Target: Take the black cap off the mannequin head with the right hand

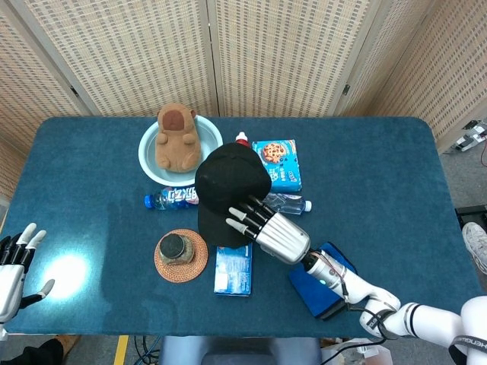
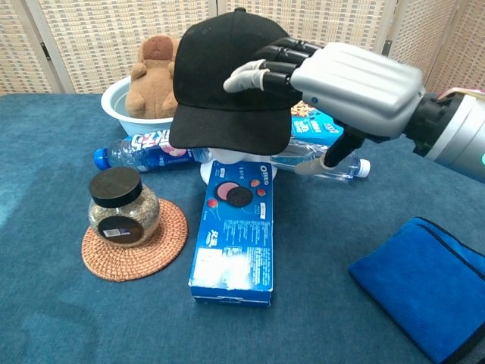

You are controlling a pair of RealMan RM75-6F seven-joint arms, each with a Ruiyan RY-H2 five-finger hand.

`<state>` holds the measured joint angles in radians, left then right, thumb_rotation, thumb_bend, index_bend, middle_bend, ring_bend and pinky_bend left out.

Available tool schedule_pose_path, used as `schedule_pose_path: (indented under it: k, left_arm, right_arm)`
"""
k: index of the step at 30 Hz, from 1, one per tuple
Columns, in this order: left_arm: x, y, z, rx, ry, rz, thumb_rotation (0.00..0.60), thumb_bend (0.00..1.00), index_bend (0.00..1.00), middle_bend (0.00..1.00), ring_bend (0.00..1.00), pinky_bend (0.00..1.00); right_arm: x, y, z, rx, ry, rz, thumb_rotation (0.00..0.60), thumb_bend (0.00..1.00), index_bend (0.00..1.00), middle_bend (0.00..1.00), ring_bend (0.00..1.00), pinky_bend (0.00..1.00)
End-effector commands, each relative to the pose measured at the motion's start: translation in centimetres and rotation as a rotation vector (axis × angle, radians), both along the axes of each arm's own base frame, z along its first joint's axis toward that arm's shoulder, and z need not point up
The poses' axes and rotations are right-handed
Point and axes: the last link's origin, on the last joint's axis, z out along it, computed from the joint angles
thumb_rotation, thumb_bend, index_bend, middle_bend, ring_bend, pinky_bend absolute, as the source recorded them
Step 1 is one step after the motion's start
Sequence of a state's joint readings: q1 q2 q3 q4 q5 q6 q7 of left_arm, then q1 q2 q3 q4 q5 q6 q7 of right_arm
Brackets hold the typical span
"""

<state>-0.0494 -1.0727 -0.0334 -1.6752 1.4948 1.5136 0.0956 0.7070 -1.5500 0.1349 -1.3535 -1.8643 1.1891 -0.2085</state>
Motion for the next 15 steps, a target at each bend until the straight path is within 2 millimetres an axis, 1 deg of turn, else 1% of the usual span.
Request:
schedule_pose_path:
  k: [1, 7, 10, 15]
  left_arm:
    - [-0.1, 0.0, 0.0, 0.001, 0.0, 0.002, 0.6, 0.2, 0.02, 0.0, 0.0, 0.0]
    - [-0.2, 0.1, 0.1, 0.002, 0.001, 0.004, 0.6, 0.2, 0.02, 0.0, 0.0, 0.0]
    - [-0.2, 0.1, 0.0, 0.001, 0.0, 0.004, 0.6, 0.2, 0.02, 0.0, 0.0, 0.0]
    - [-0.2, 0.1, 0.1, 0.001, 0.0, 0.005, 0.6, 0.2, 0.02, 0.0, 0.0, 0.0]
  right_arm:
    - [0.4, -0.3, -0.6, -0.007, -0.003, 0.016, 0.6, 0.0, 0.13, 0.09, 0.0, 0.0]
    - [1.0, -0.9, -1.4, -0.022, -0.032, 0.038, 0.6, 0.0, 0.13, 0.09, 0.0, 0.0]
    - [1.4, -1.2, -1.7, -0.034, -0.059, 0.055, 0.6, 0.0, 0.13, 0.11, 0.0, 0.0]
    - [1.7, -1.8, -2.5, -0.035, -0.069, 0.059, 0.6, 0.04, 0.14, 0.13, 0.0, 0.0]
